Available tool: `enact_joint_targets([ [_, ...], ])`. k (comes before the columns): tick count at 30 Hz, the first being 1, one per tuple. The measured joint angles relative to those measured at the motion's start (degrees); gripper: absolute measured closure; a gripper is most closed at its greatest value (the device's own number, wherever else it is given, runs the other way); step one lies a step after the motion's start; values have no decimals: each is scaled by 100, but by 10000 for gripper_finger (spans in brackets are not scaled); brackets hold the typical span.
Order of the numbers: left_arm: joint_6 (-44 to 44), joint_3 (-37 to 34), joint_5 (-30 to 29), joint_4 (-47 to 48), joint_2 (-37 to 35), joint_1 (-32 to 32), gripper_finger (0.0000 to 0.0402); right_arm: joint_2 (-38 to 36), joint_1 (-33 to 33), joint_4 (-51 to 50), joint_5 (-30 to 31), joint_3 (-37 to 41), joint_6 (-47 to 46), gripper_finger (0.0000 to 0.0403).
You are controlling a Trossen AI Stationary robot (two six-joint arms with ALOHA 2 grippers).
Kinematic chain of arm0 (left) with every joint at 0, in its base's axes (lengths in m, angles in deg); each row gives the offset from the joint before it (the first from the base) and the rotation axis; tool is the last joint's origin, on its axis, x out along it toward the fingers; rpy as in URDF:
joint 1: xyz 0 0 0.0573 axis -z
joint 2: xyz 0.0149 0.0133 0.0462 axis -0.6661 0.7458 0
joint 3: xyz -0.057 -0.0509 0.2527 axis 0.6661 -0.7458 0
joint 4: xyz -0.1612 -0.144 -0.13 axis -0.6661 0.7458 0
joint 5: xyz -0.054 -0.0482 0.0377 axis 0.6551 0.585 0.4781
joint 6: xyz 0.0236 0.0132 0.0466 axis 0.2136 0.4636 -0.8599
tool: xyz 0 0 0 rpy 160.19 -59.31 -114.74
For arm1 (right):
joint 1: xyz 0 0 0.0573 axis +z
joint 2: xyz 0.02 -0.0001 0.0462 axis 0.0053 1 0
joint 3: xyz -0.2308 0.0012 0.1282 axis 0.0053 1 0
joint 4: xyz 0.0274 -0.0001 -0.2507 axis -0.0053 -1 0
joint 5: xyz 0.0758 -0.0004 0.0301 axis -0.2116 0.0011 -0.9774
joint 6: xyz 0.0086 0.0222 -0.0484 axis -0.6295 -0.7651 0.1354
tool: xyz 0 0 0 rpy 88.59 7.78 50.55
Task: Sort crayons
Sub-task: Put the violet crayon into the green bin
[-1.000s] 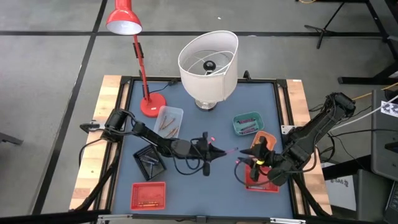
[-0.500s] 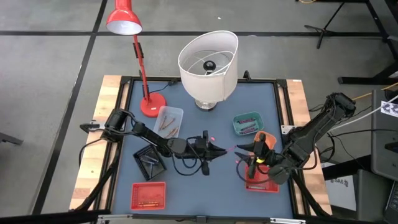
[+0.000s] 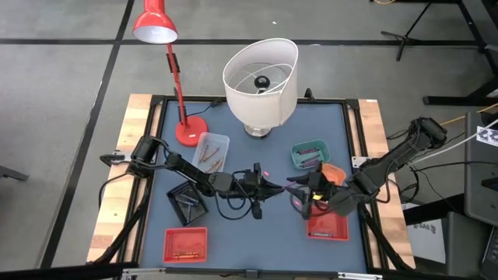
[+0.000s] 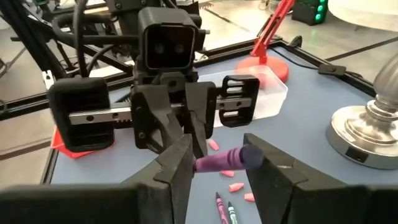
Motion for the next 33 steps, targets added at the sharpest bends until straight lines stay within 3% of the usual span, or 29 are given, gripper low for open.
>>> enact_joint_targets([
  [7, 4, 0, -3, 24, 0, 0, 391, 0, -104, -12, -43, 0, 49, 272],
  [21, -13, 0, -68, 151, 0, -8, 391, -2, -86, 8, -115, 0, 115, 379],
  [28, -9, 0, -278, 162, 0, -47, 388, -2, -89, -5, -31, 0, 123, 379],
  [33, 21, 0, -328, 162, 0, -125, 359, -2, -91, -94, 286, 0, 145, 384],
])
